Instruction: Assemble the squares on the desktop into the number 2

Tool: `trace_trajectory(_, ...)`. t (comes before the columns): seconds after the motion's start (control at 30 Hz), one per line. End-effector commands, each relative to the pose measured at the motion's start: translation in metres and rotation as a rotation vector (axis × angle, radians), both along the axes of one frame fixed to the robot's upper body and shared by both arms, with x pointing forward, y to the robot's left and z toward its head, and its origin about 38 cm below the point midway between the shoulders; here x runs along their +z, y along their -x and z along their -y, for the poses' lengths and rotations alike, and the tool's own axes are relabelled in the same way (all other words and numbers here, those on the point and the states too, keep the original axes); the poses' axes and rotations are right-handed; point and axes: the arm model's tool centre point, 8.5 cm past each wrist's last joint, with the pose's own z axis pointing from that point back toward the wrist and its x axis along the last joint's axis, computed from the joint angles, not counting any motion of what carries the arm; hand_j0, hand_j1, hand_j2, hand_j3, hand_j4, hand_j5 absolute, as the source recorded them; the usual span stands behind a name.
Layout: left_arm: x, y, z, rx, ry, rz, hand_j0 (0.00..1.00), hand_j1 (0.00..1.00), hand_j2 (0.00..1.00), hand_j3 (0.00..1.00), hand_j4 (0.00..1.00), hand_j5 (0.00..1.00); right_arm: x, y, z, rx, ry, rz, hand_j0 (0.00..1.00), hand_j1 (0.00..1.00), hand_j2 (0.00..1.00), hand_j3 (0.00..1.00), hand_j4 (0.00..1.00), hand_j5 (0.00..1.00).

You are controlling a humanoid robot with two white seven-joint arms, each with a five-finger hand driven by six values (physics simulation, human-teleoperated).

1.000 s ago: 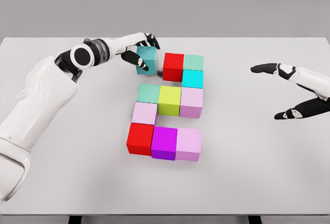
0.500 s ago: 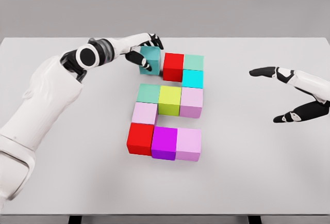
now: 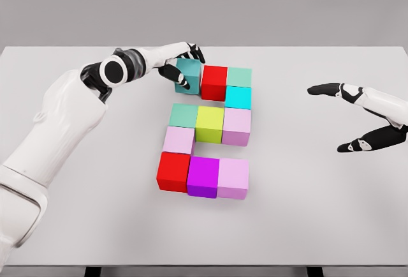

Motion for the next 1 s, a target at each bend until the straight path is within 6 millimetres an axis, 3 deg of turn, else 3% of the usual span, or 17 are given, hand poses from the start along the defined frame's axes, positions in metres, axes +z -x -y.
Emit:
trace_trajectory(0.0,0.0008,-0.0004,-0.0004,0.002,0.002,0.004,0.62,0.62,0.62,0.62,0.62,0.62,0.0012,-0.0002,0.0008,-0.003,-0.006,-0.002,1.0,1.0,1.0,1.0,1.0,1.0)
trace_trajectory(0.6,0.0041,-0.001,-0.0009,0.008,0.009,0.013,0.82,0.82,0.82,0.82,0.82,0.82,-0.0006,0.0003,0.0004,-0.002,-0.007,-0.007,1.0,1.0,1.0,1.0,1.0,1.0)
trace_trajectory(0.97,0.0041,-0.0007,-0.0013,0.012,0.009,0.012,0.85,0.85,0.85,0.85,0.85,0.85,-0.0001,0.0002,0.0006,-0.003,-0.007,-0.005,1.0,1.0,1.0,1.0,1.0,1.0)
